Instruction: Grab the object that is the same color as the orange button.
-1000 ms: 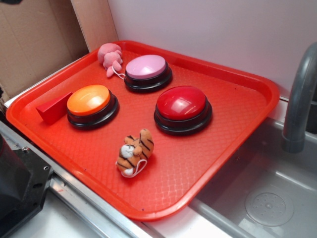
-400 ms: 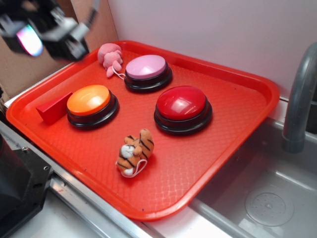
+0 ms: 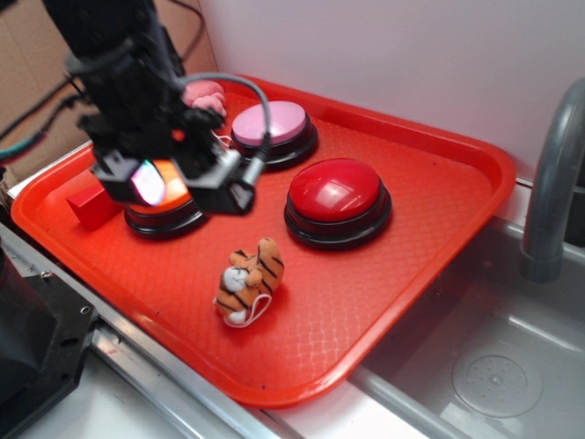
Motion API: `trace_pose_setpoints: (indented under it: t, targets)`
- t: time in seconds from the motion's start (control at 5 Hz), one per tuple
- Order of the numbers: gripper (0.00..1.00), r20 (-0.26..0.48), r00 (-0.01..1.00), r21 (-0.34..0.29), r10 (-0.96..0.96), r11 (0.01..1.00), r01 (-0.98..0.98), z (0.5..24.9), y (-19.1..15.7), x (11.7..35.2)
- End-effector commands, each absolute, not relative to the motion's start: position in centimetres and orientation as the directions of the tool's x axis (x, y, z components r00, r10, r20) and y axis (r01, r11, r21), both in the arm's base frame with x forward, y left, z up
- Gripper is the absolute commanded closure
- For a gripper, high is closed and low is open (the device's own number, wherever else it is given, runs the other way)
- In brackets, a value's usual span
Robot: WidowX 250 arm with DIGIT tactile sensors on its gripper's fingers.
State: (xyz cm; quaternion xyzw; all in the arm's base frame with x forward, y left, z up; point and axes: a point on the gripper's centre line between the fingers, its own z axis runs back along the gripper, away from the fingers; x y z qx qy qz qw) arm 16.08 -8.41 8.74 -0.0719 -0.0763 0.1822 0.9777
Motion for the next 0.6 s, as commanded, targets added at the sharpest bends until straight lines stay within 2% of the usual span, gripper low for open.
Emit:
trace_pose_setpoints:
  t: [0.0,0.2,0.4]
  targets:
    - [0.0,0.066,0.944,-0.179,0.322,0.935,-0.306,3.6,-10.6,17.9]
    - [0.0,0.06,0.944,-0.18,0.324,0.934,-0.309,2.2,-10.7,17.9]
    - [0.67,0.066,0.942,-0.19,0.33,0.93,-0.313,1.9,-10.4,17.8]
